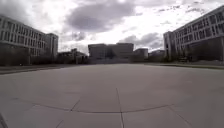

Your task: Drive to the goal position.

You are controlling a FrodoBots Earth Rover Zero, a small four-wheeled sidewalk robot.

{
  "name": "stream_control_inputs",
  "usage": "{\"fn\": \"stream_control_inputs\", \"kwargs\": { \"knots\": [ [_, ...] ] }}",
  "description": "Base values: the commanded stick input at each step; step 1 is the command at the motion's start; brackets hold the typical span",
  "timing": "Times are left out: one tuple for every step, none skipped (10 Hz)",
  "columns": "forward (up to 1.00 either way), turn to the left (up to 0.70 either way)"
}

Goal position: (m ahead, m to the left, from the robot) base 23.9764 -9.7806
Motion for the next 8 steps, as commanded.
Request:
{"fn": "stream_control_inputs", "kwargs": {
  "knots": [
    [0.7, 0.01],
    [0.7, 0.01],
    [0.7, 0.01],
    [0.7, 0.01],
    [0.7, 0.01],
    [0.7, 0.01],
    [0.7, 0.01],
    [0.7, 0.01]
  ]
}}
